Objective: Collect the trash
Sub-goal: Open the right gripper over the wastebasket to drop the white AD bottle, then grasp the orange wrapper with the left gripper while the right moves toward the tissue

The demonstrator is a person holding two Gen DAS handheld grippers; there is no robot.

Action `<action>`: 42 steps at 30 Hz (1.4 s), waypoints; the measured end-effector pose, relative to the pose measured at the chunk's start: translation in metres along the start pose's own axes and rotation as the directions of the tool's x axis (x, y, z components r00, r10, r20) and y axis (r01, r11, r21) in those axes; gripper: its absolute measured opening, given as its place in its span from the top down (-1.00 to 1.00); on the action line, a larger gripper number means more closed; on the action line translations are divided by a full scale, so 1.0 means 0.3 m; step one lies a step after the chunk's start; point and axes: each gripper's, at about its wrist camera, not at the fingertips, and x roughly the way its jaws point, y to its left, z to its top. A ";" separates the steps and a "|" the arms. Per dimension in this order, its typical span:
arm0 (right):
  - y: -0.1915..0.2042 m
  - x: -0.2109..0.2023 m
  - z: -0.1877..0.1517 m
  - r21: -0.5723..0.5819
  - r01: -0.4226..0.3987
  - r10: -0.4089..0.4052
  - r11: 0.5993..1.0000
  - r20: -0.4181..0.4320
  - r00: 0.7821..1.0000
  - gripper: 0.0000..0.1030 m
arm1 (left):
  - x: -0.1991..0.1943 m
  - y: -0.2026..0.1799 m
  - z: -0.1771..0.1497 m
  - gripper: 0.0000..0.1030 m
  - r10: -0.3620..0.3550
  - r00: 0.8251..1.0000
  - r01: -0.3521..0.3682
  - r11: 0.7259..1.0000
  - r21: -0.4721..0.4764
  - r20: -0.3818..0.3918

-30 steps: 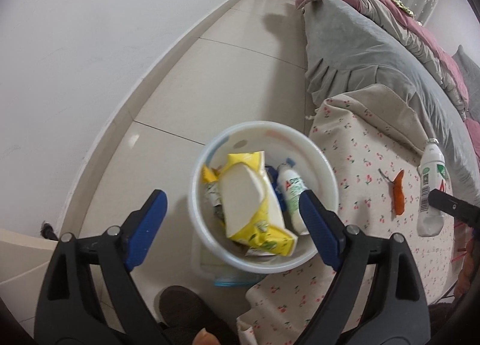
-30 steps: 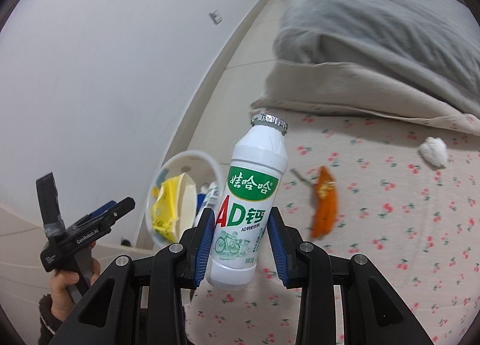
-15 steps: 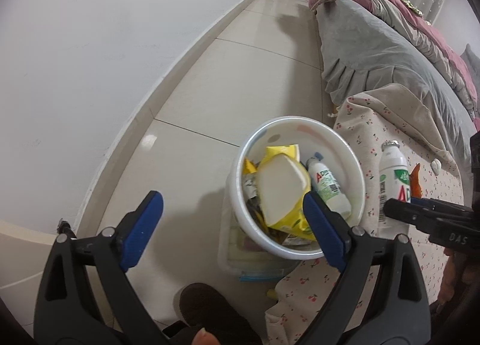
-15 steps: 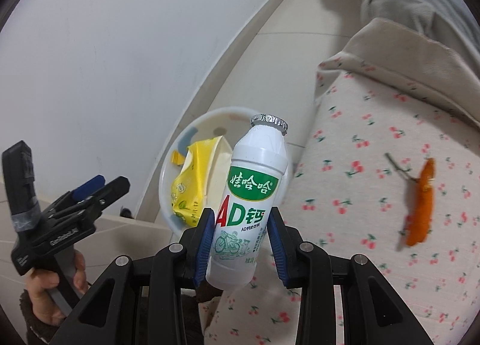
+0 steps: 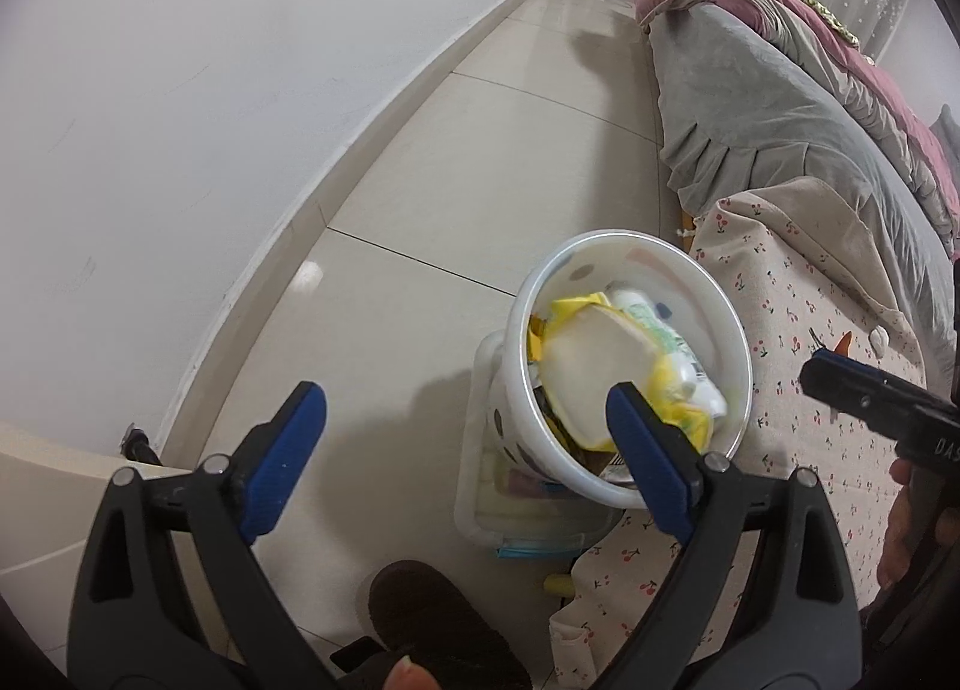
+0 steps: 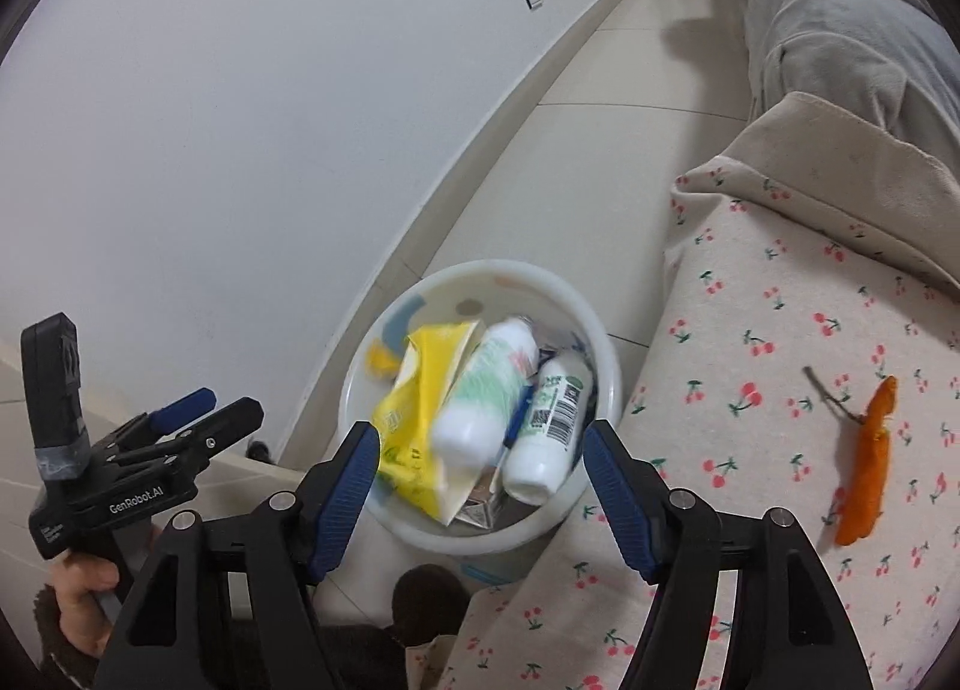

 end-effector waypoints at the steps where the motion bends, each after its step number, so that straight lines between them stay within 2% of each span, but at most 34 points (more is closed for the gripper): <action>1: -0.006 -0.007 0.000 0.005 0.006 -0.006 1.000 0.003 1.000 -0.39 | 0.000 -0.001 0.001 -0.83 0.000 1.000 0.000 1.000 0.000 0.000; 16: -0.098 -0.154 -0.024 0.021 0.086 -0.087 0.996 0.038 0.995 -0.40 | -0.006 -0.080 0.011 -0.83 -0.016 1.000 0.016 0.999 0.038 -0.001; 26: -0.236 -0.266 -0.061 0.050 0.178 -0.180 0.983 0.044 0.983 -0.45 | -0.005 -0.238 0.016 -0.84 -0.037 0.999 0.038 0.993 0.113 -0.017; 29: -0.293 -0.310 -0.071 0.072 0.209 -0.213 0.975 0.051 0.976 -0.54 | 0.005 -0.305 0.012 -0.92 -0.030 0.999 0.033 0.987 0.157 -0.026; 30: -0.305 -0.321 -0.073 0.076 0.219 -0.223 0.973 0.050 0.974 -0.71 | 0.009 -0.321 0.010 -0.94 -0.025 0.999 0.030 0.985 0.168 -0.028; 35: -0.379 -0.390 -0.087 0.097 0.286 -0.294 0.953 0.069 0.953 -0.80 | 0.027 -0.413 0.004 -0.96 -0.014 0.999 0.023 0.977 0.214 -0.040; 38: -0.421 -0.425 -0.100 0.112 0.332 -0.342 0.937 0.089 0.935 -1.00 | 0.041 -0.469 0.004 -0.96 -0.015 0.999 0.024 0.974 0.227 -0.044; 40: -0.455 -0.449 -0.109 0.127 0.361 -0.373 0.924 0.097 0.923 -1.00 | 0.052 -0.506 0.004 -0.96 -0.016 0.999 0.026 0.972 0.234 -0.043; 42: -0.495 -0.468 -0.118 0.148 0.366 -0.382 0.919 0.100 0.919 -1.00 | 0.065 -0.547 0.002 -0.96 -0.019 0.999 0.029 0.970 0.242 -0.042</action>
